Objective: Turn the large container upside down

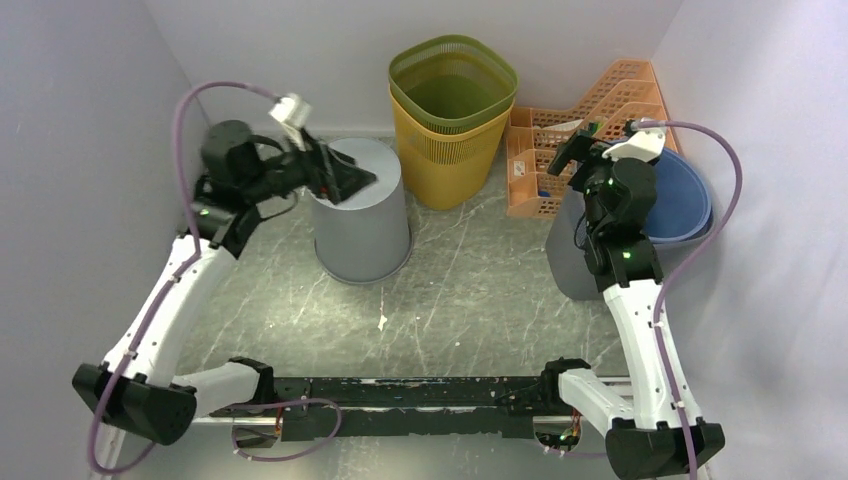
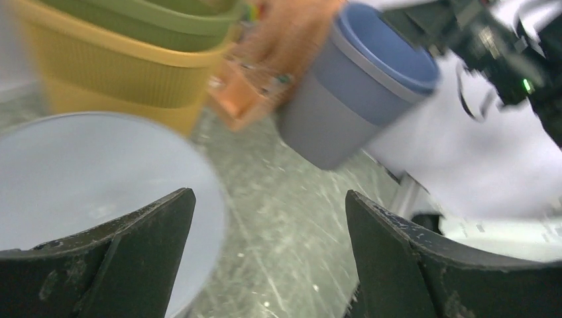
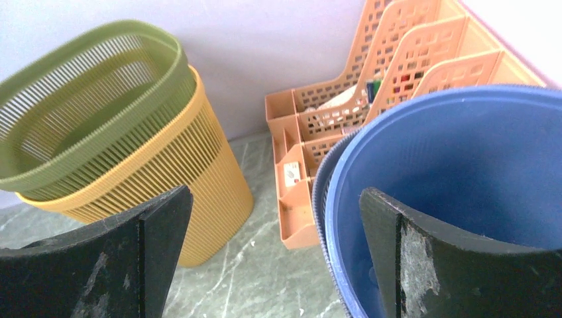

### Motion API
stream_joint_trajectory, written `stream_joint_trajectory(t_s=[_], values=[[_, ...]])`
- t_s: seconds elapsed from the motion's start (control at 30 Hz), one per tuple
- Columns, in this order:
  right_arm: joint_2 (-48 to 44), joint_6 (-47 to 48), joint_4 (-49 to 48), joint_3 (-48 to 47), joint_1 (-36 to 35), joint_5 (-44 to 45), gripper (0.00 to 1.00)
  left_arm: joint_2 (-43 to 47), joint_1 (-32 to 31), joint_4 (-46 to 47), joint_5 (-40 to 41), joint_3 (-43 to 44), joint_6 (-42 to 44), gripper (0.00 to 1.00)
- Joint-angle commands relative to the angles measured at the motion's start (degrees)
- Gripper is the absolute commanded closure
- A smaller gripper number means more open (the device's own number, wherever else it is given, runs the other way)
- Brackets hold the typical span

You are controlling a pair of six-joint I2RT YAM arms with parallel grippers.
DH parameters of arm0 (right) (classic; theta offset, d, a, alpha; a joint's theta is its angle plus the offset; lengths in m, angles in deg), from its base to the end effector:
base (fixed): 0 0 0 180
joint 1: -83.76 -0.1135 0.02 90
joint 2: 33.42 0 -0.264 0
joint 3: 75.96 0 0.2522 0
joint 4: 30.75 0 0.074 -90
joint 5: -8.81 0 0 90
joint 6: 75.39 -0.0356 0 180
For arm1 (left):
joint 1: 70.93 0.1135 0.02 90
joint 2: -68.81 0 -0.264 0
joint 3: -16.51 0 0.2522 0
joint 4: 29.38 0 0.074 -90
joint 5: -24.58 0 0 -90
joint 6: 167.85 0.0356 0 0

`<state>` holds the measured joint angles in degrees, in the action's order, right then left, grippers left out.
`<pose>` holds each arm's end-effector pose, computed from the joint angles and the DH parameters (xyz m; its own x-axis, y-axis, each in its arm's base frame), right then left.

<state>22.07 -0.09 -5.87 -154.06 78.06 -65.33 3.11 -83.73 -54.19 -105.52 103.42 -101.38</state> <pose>0.2113 0.0113 0.4237 0.0066 0.2460 -0.9693 0.1804 0.9531 0.2431 0.2363 -0.0772 0.4390 -0.3741 -0.2282 -0.8989 0.7057 0.5589 -0.4355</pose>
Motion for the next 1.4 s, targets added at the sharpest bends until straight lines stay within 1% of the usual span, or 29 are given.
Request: stream_joint_trajectory(t_s=[0.0,0.07,0.13,0.23,0.3,0.4,0.57,0.67,0.73,0.87,0.97,1.0,1.07,1.13,1.27,1.37], values=[[-2.1,1.1,0.5,-4.0,0.0,-1.0,0.0,-3.0,-14.2,-4.0,6.6,3.0,6.7,0.06],[-2.8,1.0,1.6,-5.4,0.0,-1.9,0.0,-4.9,-20.2,-7.1,11.2,3.3,10.0,0.06],[-3.3,0.6,2.5,-5.9,0.0,-2.9,0.0,-6.5,-25.1,-8.2,14.3,2.6,11.8,0.06],[-4.2,0.2,3.1,-5.6,-0.1,-4.0,0.0,-9.3,-32.2,-9.7,19.4,0.6,13.0,0.07],[-4.6,0.0,3.1,-4.8,0.0,-4.5,0.0,-11.8,-36.3,-10.9,24.9,-0.9,13.4,0.06],[-5.1,0.0,3.0,-3.8,-0.1,-4.8,0.0,-14.1,-38.7,-8.4,31.2,-5.4,10.9,0.06],[-5.8,-0.1,2.6,-2.1,-0.1,-5.4,0.0,-15.2,-39.2,-0.1,47.5,-13.7,6.9,0.06],[-6.0,0.1,2.2,-0.9,0.0,-5.8,0.0,-17.0,-39.1,4.6,55.4,-17.0,5.9,0.05],[-6.2,0.2,1.9,-0.1,-0.1,-5.8,0.0,-18.2,-39.2,10.5,59.3,-19.3,6.4,0.05],[-6.7,0.3,1.7,1.1,-0.1,-5.9,0.0,-21.0,-37.9,18.4,64.8,-22.0,6.5,0.03],[-7.0,0.0,1.3,2.2,-0.1,-6.8,0.0,-22.5,-34.6,22.1,68.4,-23.2,4.1,0.03],[-6.9,-0.1,1.1,2.4,-0.1,-7.3,0.0,-22.9,-32.9,23.5,68.7,-23.7,1.1,0.03],[-6.8,-0.1,1.0,2.9,-0.1,-8.1,0.0,-23.9,-29.4,25.0,68.6,-23.7,-1.1,0.03],[-6.9,-0.2,1.0,3.2,-0.1,-8.7,0.0,-25.8,-26.6,26.0,67.9,-22.4,-1.1,0.03],[-7.0,-0.4,1.0,3.9,0.0,-9.5,0.0,-30.8,-20.4,25.2,64.7,-17.5,0.2,0.03],[-7.1,-0.1,1.0,4.5,-0.1,-9.2,0.0,-32.9,-15.5,24.6,62.5,-14.6,0.7,0.03]])
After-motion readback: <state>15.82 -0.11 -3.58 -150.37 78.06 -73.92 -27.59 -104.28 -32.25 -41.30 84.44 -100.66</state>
